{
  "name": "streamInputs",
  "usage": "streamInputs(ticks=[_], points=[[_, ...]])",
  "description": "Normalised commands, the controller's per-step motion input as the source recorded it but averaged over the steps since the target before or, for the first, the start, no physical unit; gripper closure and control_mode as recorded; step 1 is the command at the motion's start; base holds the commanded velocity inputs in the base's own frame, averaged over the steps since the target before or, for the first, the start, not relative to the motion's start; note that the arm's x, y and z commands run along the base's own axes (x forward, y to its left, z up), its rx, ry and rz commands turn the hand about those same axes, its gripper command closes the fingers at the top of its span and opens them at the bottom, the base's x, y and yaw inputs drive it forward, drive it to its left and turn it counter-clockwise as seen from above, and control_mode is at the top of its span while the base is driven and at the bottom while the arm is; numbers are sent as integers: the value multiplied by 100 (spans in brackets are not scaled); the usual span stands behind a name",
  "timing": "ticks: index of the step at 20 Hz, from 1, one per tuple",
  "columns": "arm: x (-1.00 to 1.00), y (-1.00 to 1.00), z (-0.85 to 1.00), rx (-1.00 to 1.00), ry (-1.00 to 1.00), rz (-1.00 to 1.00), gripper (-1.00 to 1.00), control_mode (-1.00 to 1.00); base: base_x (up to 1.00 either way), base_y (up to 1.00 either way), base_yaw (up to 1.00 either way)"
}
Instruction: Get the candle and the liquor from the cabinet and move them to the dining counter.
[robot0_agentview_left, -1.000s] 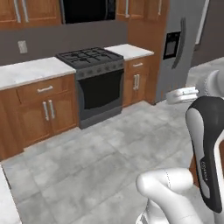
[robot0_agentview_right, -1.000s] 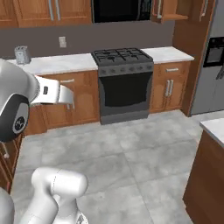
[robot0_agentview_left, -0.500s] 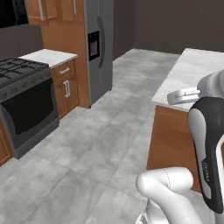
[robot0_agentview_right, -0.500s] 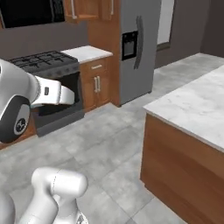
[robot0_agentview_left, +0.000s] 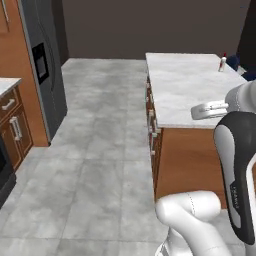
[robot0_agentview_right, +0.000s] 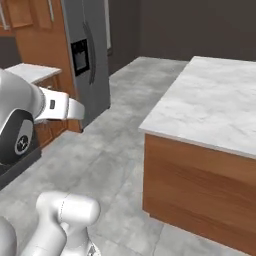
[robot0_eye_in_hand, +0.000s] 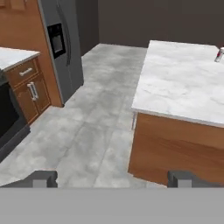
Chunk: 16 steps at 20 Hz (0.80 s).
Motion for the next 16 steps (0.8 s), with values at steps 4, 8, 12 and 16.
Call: streamInputs(ticks=[4, 8, 12, 16], points=[[0, 0, 0, 0, 0, 0, -100, 100, 96, 100, -49], [0, 0, 0, 0, 0, 0, -100, 100, 100, 100, -38], [0, 0, 0, 0, 0, 0, -100, 100, 90, 100, -32], [0, 0, 0, 0, 0, 0, -100, 100, 92, 96, -28]])
